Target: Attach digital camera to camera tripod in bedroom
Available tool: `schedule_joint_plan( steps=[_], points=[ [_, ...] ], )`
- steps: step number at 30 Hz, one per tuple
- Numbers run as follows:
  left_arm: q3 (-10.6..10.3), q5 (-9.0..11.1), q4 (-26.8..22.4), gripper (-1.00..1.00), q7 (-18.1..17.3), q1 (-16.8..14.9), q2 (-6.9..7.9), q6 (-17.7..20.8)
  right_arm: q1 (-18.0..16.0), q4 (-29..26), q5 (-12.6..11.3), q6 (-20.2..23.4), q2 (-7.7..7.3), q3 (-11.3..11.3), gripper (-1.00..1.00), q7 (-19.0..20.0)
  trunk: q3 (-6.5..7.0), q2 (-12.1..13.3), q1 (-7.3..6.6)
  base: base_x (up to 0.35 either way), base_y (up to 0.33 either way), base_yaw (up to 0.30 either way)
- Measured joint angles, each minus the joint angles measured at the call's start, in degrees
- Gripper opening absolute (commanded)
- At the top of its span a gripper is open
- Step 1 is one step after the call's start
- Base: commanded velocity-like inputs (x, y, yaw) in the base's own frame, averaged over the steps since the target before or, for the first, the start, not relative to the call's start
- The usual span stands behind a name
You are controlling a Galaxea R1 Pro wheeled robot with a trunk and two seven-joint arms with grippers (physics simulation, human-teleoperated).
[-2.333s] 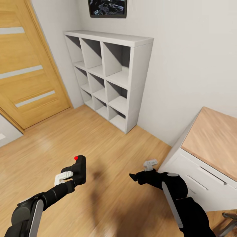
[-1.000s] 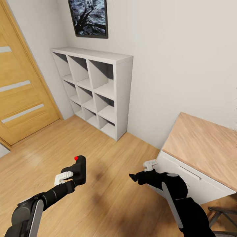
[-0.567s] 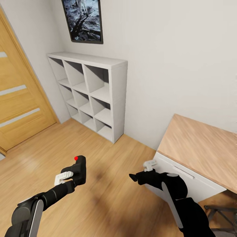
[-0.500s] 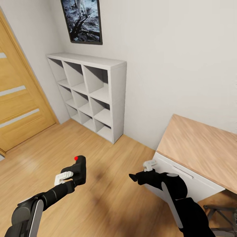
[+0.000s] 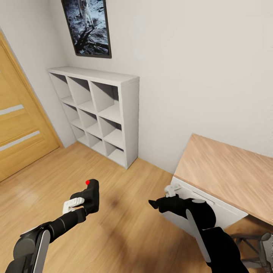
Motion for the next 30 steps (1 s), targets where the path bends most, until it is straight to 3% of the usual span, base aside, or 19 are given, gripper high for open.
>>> schedule_joint_plan(
  steps=[30],
  points=[
    [-0.05, -0.04, 0.06, -1.00, 0.02, 0.01, 0.02, -0.01, -0.18, -0.04, 0.01, -0.01, -0.04, -0.06, 1.00, 0.01, 7.88, 12.06, -6.60, 0.000, 0.000, -0.097]
  ],
)
